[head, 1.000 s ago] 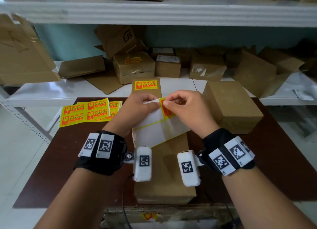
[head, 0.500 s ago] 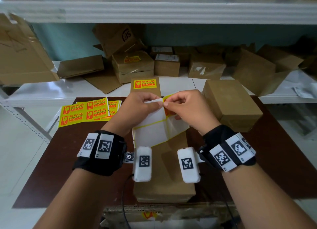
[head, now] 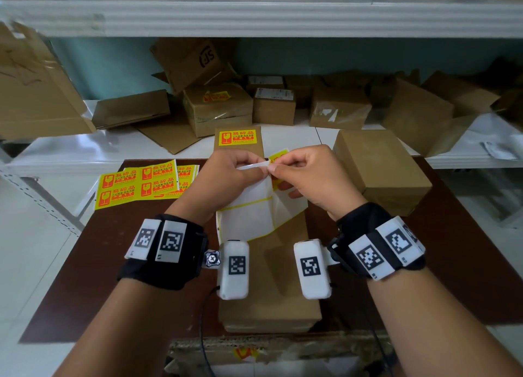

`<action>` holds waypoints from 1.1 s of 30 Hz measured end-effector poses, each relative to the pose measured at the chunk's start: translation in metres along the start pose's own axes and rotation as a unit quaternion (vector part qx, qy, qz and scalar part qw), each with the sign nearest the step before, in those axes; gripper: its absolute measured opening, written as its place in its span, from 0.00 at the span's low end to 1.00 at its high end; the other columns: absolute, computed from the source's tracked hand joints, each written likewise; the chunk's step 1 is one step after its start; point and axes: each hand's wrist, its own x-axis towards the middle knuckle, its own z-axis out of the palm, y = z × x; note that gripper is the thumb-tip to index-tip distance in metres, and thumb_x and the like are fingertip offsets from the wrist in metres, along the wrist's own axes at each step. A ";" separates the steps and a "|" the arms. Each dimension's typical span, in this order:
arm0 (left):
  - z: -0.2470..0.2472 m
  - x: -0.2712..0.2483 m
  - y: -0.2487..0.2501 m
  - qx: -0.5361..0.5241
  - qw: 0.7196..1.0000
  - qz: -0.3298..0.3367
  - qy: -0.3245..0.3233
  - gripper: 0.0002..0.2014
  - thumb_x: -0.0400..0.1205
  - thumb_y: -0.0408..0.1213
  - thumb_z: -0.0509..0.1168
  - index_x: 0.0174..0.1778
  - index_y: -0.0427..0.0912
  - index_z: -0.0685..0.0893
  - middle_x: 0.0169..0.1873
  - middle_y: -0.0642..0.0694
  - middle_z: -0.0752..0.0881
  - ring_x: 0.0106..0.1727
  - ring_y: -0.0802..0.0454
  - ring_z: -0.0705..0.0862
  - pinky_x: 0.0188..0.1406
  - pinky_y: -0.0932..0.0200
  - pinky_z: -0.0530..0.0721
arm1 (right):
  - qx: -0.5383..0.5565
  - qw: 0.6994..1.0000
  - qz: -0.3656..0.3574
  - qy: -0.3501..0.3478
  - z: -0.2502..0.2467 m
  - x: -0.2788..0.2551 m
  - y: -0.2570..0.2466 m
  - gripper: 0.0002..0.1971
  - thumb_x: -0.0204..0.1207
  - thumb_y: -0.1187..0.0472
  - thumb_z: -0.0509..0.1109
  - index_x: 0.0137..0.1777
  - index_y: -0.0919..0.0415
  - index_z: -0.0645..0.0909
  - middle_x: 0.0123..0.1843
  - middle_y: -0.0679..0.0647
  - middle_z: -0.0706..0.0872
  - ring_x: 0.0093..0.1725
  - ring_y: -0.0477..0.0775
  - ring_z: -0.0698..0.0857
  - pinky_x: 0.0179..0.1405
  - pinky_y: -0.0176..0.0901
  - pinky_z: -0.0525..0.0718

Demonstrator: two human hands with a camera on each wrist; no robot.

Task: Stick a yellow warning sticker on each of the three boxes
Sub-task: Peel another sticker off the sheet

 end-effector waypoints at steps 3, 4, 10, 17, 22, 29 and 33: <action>0.000 -0.001 0.001 0.005 1.000 -0.002 -0.001 0.03 0.81 0.40 0.74 0.43 0.46 0.92 0.38 0.53 0.89 0.39 0.60 0.82 0.42 0.59 0.79 | 0.001 1.000 0.002 -0.004 0.000 -0.001 -0.001 0.03 0.77 0.55 0.78 0.42 0.50 0.91 0.42 0.53 0.94 0.38 0.51 0.93 0.40 0.53 0.93; 0.000 -0.001 0.001 0.006 1.000 -0.004 -0.001 0.03 0.81 0.40 0.74 0.43 0.47 0.92 0.38 0.53 0.89 0.38 0.59 0.83 0.42 0.58 0.79 | 0.002 1.000 0.004 -0.005 0.000 -0.001 -0.001 0.03 0.78 0.56 0.78 0.43 0.51 0.91 0.42 0.53 0.94 0.38 0.50 0.93 0.41 0.53 0.93; -0.002 -0.002 0.003 0.004 1.000 -0.018 -0.001 0.04 0.81 0.40 0.73 0.44 0.46 0.92 0.39 0.52 0.89 0.37 0.59 0.84 0.41 0.57 0.82 | 0.008 1.000 0.017 -0.008 0.000 0.000 -0.002 0.05 0.80 0.58 0.75 0.43 0.54 0.90 0.42 0.53 0.94 0.36 0.49 0.93 0.39 0.52 0.93; -0.001 -0.005 0.006 -0.028 0.999 -0.019 -0.023 0.04 0.80 0.40 0.74 0.46 0.44 0.90 0.41 0.44 0.91 0.41 0.57 0.84 0.45 0.57 0.80 | -0.004 1.000 0.012 0.003 0.001 0.000 -0.002 0.05 0.79 0.59 0.75 0.43 0.56 0.91 0.39 0.52 0.94 0.34 0.45 0.92 0.38 0.49 0.92; 0.000 -0.005 0.005 -0.030 0.999 -0.017 -0.023 0.05 0.79 0.39 0.76 0.47 0.43 0.90 0.40 0.47 0.92 0.39 0.60 0.86 0.42 0.62 0.82 | -0.008 1.000 0.010 0.000 0.002 0.000 -0.003 0.05 0.80 0.60 0.74 0.43 0.56 0.90 0.40 0.54 0.94 0.36 0.47 0.92 0.41 0.55 0.92; -0.005 -0.004 0.003 -0.003 1.000 -0.025 -0.004 0.03 0.79 0.36 0.75 0.47 0.43 0.92 0.40 0.50 0.92 0.38 0.59 0.86 0.40 0.62 0.83 | -0.004 1.000 0.020 0.000 0.002 0.000 -0.002 0.06 0.81 0.60 0.72 0.46 0.60 0.89 0.43 0.57 0.94 0.38 0.51 0.93 0.43 0.56 0.92; -0.005 -0.004 0.003 0.004 1.000 -0.025 0.000 0.03 0.80 0.35 0.74 0.48 0.43 0.92 0.40 0.48 0.92 0.36 0.62 0.85 0.36 0.67 0.83 | 0.007 1.000 0.030 -0.002 0.001 0.000 -0.003 0.07 0.82 0.60 0.72 0.49 0.63 0.89 0.45 0.57 0.94 0.39 0.52 0.94 0.44 0.53 0.92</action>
